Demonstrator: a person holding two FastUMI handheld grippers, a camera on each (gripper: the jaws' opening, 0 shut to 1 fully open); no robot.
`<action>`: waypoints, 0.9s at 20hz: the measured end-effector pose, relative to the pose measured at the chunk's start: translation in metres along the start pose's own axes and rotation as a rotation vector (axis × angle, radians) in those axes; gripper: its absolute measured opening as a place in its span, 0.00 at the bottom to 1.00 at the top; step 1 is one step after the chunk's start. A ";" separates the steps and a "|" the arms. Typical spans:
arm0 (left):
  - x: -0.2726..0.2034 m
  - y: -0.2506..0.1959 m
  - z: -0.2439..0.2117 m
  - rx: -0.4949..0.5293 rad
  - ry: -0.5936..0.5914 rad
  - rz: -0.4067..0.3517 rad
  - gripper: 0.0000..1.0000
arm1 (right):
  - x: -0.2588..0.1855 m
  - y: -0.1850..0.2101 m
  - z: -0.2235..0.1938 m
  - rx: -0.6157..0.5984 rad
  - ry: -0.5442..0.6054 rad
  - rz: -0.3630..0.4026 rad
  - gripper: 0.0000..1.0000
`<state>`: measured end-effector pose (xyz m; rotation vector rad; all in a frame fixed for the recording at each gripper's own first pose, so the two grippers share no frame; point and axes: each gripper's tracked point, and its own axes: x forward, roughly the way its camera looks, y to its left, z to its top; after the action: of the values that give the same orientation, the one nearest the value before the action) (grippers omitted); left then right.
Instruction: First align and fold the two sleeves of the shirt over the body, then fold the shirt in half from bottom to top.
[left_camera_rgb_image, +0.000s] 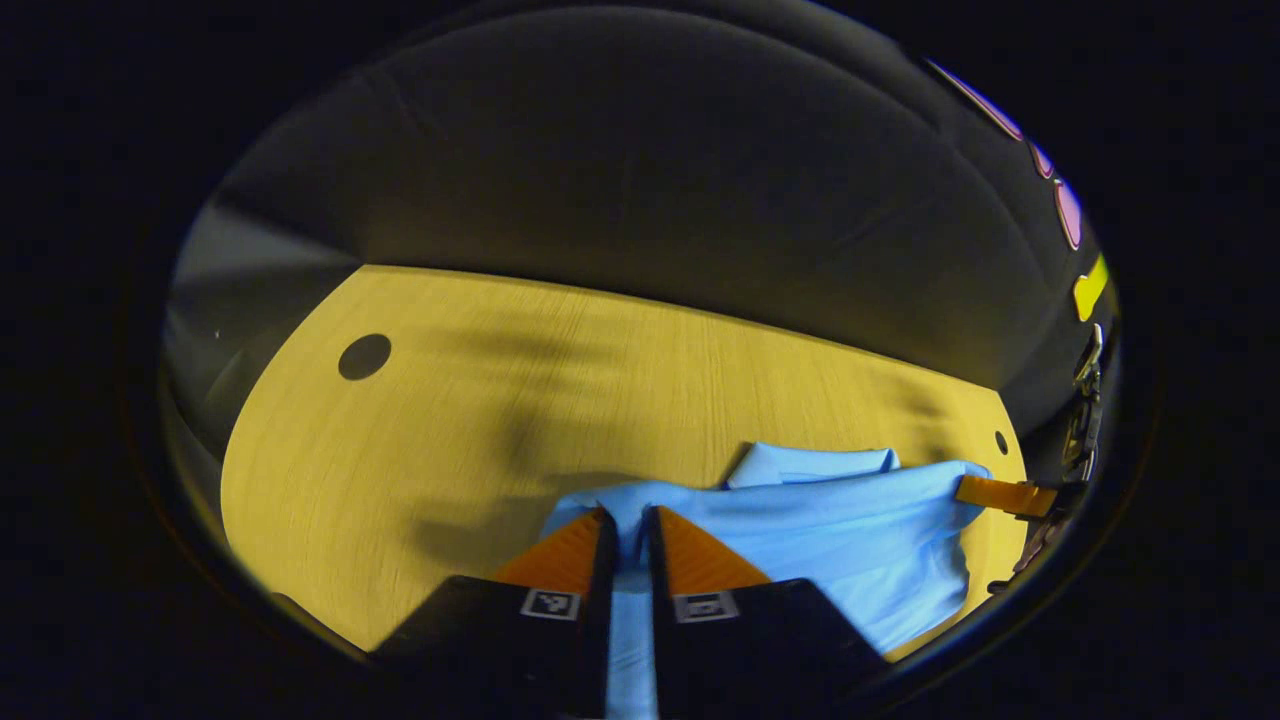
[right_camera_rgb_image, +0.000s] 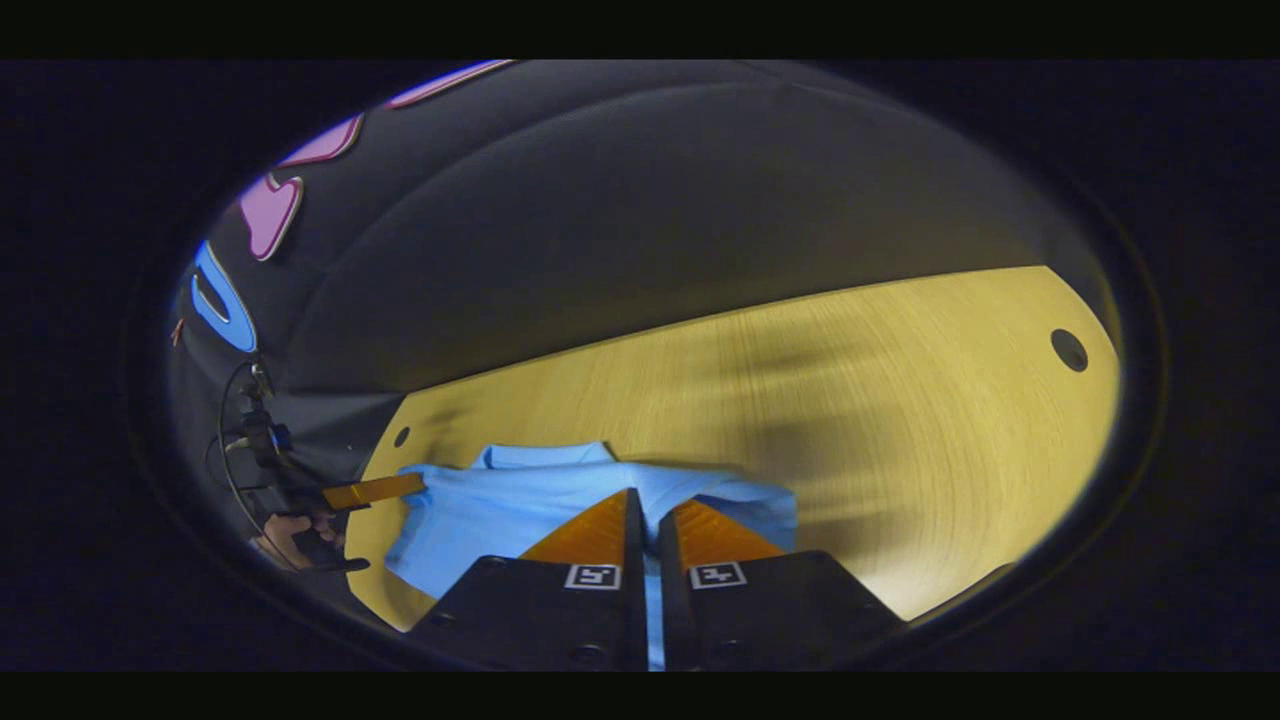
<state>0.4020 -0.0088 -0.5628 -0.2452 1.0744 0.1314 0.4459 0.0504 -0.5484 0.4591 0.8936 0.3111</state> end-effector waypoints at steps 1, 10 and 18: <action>-0.007 -0.002 -0.007 -0.026 0.005 0.012 0.53 | -0.001 -0.003 0.001 -0.016 -0.001 -0.017 0.27; -0.162 -0.039 0.027 0.120 -0.326 0.019 0.98 | -0.123 0.039 0.046 -0.226 -0.234 -0.077 0.98; -0.354 -0.043 -0.030 0.131 -0.491 -0.076 0.97 | -0.316 0.142 0.019 -0.397 -0.545 -0.217 0.98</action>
<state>0.2189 -0.0538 -0.2585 -0.1252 0.5821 0.0476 0.2643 0.0274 -0.2535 0.0643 0.3288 0.1445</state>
